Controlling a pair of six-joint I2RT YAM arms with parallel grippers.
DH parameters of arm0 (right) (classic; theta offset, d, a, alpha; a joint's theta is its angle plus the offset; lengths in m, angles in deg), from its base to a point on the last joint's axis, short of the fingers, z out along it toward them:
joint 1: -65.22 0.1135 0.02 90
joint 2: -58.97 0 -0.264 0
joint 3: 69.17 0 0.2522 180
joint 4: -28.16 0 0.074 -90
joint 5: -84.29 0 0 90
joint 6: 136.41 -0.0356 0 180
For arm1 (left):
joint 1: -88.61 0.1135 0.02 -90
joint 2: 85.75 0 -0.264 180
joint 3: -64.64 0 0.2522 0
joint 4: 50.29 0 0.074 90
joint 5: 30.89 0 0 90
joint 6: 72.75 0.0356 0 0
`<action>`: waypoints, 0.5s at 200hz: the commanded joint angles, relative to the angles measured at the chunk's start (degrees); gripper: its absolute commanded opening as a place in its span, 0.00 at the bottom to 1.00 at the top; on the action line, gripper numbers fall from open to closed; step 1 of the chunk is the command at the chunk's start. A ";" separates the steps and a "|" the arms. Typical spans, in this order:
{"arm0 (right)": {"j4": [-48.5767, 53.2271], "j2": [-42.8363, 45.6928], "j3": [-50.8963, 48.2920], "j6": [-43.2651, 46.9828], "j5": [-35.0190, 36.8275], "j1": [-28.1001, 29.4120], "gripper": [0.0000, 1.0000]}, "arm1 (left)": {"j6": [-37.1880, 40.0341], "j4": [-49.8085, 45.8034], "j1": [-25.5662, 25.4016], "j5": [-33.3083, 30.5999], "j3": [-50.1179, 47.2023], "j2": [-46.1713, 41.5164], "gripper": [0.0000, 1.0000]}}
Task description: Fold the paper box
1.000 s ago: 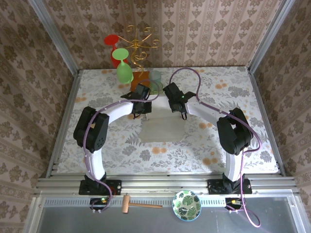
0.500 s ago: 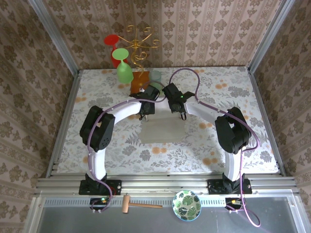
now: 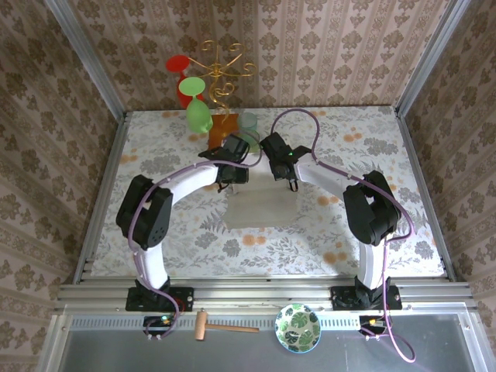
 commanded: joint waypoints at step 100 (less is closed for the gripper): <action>3.71 -1.14 1.67 0.13 0.50 -0.70 0.00 | -1.48 3.83 4.76 7.69 -5.85 -2.36 0.50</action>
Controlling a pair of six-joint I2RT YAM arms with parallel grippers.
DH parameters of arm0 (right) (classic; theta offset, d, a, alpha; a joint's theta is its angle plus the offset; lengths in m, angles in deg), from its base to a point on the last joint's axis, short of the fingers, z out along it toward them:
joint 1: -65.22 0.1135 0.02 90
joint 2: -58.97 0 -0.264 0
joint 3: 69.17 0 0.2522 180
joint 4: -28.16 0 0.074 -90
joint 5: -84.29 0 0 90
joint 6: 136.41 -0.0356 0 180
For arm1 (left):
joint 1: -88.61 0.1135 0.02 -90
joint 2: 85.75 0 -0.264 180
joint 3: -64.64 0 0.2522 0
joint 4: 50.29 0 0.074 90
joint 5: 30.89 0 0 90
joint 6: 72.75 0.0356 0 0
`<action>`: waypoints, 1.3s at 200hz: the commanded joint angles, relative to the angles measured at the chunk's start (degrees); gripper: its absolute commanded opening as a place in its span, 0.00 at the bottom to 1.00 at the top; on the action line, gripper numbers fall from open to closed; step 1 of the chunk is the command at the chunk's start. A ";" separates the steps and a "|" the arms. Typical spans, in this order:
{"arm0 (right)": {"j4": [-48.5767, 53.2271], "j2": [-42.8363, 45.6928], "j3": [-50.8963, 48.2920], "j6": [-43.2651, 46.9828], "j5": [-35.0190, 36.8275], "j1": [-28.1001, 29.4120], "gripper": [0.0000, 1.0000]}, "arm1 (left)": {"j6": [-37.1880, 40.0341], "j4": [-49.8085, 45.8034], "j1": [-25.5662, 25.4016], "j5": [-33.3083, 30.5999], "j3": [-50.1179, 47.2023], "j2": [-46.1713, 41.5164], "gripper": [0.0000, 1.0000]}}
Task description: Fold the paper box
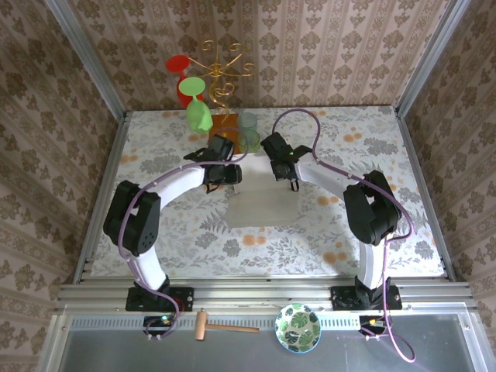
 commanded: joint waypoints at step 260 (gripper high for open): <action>12.54 -4.67 8.67 -2.71 -6.52 -2.18 0.01 | -1.94 -3.93 -2.62 -7.02 4.12 5.54 0.00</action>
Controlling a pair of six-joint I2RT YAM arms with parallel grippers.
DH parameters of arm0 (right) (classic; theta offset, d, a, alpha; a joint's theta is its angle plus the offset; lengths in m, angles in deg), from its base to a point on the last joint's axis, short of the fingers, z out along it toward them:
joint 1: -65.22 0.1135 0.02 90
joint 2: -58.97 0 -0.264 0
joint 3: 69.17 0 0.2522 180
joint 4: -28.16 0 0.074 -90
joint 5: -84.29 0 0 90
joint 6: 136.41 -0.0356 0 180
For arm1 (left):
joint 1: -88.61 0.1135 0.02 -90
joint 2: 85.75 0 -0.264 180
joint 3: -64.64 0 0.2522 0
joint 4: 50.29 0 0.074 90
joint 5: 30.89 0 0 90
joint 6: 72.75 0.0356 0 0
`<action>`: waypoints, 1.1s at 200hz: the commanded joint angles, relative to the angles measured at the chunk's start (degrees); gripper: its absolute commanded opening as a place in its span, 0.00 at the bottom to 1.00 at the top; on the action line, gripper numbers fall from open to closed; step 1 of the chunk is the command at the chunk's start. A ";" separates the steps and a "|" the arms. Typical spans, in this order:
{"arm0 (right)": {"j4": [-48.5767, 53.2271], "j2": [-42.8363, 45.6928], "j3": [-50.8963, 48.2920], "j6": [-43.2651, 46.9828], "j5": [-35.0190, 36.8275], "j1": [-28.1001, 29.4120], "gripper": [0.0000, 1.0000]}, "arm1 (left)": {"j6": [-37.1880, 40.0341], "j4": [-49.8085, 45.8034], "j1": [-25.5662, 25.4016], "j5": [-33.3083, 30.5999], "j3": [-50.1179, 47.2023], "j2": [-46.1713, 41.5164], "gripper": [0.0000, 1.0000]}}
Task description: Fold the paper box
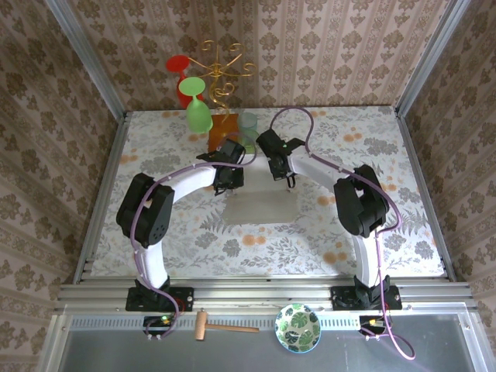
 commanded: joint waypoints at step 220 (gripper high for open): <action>-22.04 5.15 -11.99 -1.28 -51.80 -16.03 0.38 | 3.56 -3.21 0.48 -1.46 2.94 0.71 0.00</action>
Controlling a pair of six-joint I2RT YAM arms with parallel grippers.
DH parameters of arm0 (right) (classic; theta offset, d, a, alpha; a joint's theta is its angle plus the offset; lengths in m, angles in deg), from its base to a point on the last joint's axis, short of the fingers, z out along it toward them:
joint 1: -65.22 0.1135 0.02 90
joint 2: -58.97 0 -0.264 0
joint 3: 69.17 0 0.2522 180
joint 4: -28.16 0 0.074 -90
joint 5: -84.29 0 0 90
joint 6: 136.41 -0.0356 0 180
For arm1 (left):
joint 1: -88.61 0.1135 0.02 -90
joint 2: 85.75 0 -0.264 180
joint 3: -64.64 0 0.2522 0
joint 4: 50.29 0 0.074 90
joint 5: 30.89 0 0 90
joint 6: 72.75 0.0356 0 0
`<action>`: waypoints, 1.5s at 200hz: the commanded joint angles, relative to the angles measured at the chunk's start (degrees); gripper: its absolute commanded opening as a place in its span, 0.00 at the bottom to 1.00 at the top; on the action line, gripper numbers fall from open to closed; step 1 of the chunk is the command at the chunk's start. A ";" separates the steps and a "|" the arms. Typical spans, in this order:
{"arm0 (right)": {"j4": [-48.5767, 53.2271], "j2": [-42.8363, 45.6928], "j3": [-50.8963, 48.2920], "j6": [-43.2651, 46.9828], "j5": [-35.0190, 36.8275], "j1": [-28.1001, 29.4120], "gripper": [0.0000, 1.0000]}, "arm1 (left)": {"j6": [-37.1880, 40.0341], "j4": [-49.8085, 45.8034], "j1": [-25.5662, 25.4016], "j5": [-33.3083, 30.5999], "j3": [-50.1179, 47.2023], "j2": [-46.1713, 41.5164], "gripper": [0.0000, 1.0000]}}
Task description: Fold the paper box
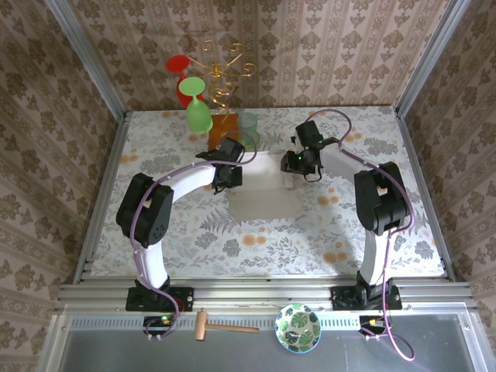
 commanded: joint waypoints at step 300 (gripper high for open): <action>3.57 -4.16 0.48 11.45 10.62 2.82 0.23 | 2.68 -2.80 0.64 0.61 4.77 3.15 0.00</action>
